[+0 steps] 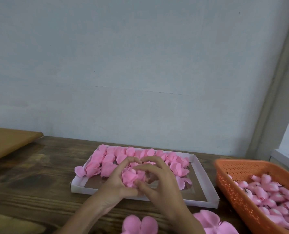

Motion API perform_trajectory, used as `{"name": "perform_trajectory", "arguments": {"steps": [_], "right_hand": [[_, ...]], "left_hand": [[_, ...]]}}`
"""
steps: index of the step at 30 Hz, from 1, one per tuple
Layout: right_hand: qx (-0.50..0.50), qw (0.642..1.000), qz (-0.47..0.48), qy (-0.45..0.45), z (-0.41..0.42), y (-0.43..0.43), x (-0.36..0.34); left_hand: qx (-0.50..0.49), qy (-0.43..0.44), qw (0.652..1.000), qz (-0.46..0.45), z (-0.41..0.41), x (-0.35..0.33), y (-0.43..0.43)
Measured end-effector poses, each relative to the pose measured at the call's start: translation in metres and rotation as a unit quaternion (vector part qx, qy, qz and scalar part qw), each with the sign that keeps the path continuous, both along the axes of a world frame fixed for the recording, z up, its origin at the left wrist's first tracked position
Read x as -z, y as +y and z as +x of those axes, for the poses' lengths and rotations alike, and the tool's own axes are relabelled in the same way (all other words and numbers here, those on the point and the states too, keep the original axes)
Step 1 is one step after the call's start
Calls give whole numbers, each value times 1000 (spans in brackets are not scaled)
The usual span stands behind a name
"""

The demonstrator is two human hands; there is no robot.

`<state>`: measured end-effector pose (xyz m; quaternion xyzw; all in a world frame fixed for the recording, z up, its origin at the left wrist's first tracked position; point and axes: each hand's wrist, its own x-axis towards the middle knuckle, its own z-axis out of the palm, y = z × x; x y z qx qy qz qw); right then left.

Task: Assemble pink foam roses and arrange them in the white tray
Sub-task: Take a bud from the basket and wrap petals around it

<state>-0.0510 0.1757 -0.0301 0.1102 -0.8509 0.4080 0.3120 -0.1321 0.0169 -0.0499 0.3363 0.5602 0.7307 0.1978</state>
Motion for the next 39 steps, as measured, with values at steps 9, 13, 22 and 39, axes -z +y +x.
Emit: {"name": "perform_trajectory", "arguments": {"steps": [9, 13, 22, 39], "right_hand": [[30, 992, 124, 12, 4, 2, -4], [39, 986, 157, 31, 7, -3, -8], [12, 997, 68, 34, 9, -9, -6], [-29, 969, -234, -71, 2, -48, 15]], "left_hand": [[-76, 104, 989, -69, 0, -3, 5], [-113, 103, 985, -84, -2, 0, 7], [-101, 89, 990, -37, 6, -4, 11], [-115, -184, 964, 156, 22, -19, 17]]}}
